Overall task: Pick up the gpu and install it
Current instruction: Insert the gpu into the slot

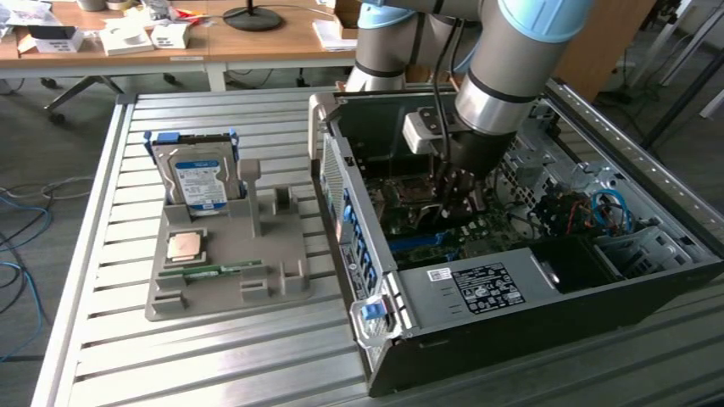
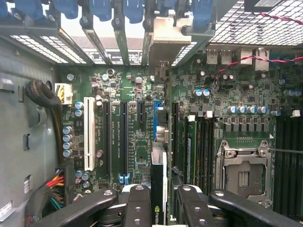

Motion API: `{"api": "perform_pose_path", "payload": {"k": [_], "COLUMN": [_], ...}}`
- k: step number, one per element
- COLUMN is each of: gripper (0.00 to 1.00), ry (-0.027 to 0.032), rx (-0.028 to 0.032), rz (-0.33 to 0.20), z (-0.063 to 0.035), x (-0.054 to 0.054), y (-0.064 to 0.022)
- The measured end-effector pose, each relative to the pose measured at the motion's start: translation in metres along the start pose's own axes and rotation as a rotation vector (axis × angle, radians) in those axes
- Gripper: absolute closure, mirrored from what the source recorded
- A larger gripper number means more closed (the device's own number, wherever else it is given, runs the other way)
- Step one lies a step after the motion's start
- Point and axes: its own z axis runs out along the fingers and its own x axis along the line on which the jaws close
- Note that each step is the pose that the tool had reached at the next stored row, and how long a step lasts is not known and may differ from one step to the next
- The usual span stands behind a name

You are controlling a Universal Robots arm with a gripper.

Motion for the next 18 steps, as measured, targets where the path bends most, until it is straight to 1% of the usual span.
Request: {"api": "perform_pose_path", "payload": {"k": [5, 10, 18], "gripper": [0.74, 0.74, 0.74], "ry": [0.0000, -0.0001, 0.0000], "rx": [0.0000, 0.0001, 0.0001], "rz": [0.000, 0.000, 0.000], "z": [0.0000, 0.0001, 0.0000], "x": [0.0000, 0.0001, 0.0016], "y": [0.0003, 0.0041, 0.0041]}}
